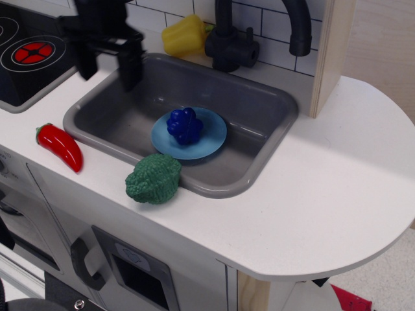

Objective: Take blueberries off plate sink

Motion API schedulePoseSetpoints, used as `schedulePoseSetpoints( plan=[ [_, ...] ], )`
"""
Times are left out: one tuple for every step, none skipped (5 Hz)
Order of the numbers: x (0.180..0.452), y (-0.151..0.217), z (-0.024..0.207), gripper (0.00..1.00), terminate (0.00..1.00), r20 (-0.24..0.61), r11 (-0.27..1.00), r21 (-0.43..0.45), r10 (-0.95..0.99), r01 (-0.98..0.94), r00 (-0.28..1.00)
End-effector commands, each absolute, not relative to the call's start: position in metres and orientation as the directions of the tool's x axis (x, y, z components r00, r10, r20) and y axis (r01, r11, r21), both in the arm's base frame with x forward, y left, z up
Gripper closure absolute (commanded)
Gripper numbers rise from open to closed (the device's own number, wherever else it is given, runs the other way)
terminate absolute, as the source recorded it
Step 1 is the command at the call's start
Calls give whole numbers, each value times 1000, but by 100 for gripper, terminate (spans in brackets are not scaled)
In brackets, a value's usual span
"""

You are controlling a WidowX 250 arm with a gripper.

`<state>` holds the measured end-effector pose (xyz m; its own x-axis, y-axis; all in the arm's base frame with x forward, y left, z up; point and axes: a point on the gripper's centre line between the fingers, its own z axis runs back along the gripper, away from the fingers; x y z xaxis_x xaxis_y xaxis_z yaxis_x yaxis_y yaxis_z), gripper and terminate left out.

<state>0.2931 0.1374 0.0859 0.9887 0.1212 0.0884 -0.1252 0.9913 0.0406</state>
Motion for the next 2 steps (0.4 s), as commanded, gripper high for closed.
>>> schedulePoseSetpoints(
  plan=[
    [316,116,79,0,0,217,999,16,32,-37,976],
    [321,107,65,0,0,238,1000,-8,30,-29,971]
  ],
)
